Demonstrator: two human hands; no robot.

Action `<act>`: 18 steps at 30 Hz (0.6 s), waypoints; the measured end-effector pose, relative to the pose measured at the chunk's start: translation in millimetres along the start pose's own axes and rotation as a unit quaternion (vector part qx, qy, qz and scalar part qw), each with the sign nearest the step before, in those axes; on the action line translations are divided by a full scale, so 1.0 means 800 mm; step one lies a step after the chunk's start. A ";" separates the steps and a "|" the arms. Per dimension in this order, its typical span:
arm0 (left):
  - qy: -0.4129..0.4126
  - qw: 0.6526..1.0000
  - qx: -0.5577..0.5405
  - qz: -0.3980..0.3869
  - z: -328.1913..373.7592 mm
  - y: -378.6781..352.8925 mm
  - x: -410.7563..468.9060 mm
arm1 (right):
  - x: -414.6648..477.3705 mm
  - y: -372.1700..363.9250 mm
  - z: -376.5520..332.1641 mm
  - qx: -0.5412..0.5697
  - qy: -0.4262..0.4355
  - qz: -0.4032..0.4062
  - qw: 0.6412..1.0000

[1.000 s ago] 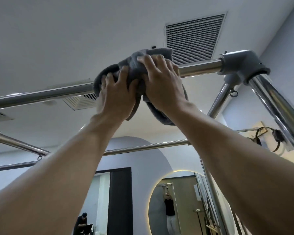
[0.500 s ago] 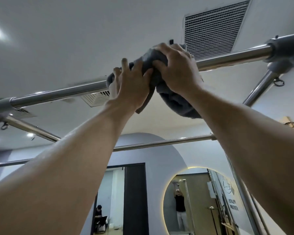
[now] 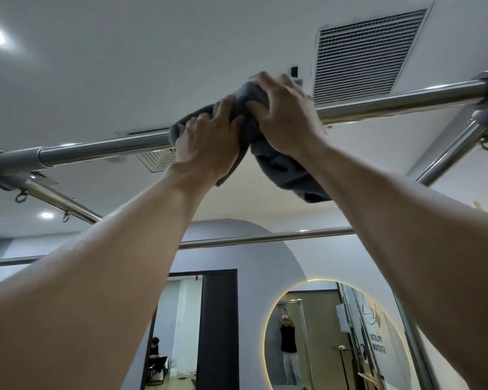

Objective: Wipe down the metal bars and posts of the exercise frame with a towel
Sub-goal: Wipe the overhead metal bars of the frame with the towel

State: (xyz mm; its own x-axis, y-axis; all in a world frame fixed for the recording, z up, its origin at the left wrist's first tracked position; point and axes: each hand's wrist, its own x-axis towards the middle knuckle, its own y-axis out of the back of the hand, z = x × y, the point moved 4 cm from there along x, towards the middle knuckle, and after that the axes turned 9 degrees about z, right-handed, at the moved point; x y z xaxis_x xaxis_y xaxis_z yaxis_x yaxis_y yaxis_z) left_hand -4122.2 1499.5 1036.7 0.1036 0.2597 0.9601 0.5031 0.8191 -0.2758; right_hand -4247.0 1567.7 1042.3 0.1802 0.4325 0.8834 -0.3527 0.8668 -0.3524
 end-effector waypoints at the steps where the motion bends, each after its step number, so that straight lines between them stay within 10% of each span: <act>1: 0.008 1.000 0.002 0.002 -0.012 0.001 -0.003 | -0.007 -0.006 -0.007 0.017 0.019 -0.008 1.000; 18: -0.017 0.999 -0.042 -0.010 -0.045 0.009 -0.020 | -0.032 -0.014 -0.021 0.022 0.032 0.038 0.999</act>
State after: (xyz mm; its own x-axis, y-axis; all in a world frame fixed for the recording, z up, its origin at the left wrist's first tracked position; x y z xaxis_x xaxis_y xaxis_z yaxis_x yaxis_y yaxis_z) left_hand -4089.0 1482.7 1020.6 0.0642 0.2631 0.9626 0.5753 0.7785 -0.2511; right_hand -4232.3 1551.1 1018.7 0.2090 0.5127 0.8327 -0.4071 0.8198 -0.4026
